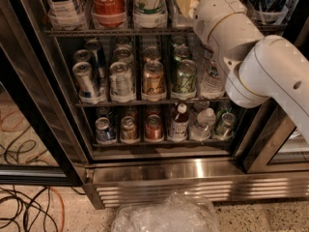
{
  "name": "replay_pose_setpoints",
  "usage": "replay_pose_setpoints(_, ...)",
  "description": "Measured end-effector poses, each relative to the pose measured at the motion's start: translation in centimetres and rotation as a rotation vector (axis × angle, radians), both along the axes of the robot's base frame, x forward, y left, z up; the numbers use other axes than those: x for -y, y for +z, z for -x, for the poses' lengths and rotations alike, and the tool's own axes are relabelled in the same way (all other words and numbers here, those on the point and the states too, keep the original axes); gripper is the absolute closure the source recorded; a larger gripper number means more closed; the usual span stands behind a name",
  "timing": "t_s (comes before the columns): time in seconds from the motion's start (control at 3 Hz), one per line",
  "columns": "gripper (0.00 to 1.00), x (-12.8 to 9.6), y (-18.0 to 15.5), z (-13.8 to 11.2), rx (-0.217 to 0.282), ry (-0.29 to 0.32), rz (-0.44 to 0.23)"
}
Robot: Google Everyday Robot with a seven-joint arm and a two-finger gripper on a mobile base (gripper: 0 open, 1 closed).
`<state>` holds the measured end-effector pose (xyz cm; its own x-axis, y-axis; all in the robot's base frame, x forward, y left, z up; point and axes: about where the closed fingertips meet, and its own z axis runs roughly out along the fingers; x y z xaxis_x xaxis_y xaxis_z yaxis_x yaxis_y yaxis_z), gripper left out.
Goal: Pick redbull can from top shelf of fridge
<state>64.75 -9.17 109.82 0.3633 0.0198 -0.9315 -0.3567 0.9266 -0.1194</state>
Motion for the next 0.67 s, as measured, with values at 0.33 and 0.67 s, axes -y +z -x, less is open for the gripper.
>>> replay_pose_setpoints(0.33,1.00,-0.02,0.32,0.02,0.019,-0.008,0.000)
replay_pose_setpoints(0.67,1.00,0.04,0.74,0.04,0.049,-0.021,0.002)
